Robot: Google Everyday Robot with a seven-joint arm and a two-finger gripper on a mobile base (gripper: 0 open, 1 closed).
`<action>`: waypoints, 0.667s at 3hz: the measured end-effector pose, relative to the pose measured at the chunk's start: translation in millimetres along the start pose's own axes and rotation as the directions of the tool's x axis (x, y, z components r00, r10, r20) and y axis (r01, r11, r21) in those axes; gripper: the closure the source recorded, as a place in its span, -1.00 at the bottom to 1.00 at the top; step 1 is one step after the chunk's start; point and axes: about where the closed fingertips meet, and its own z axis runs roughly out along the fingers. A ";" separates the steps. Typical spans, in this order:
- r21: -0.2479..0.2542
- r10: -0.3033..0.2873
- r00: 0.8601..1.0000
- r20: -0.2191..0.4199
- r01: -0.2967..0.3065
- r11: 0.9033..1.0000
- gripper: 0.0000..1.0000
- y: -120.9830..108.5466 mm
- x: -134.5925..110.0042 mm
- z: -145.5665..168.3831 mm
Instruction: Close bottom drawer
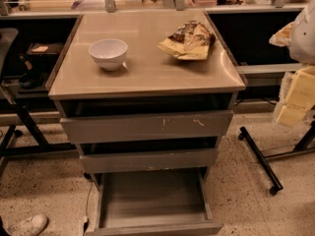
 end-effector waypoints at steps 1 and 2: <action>0.000 0.000 1.000 0.000 0.000 1.000 -1.00 0.0 0.0 0.0; 0.000 0.000 1.000 0.000 0.000 1.000 -0.97 0.0 0.0 0.0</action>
Offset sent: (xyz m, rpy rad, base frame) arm 0.0000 0.0000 0.0000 0.0000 0.0000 0.0000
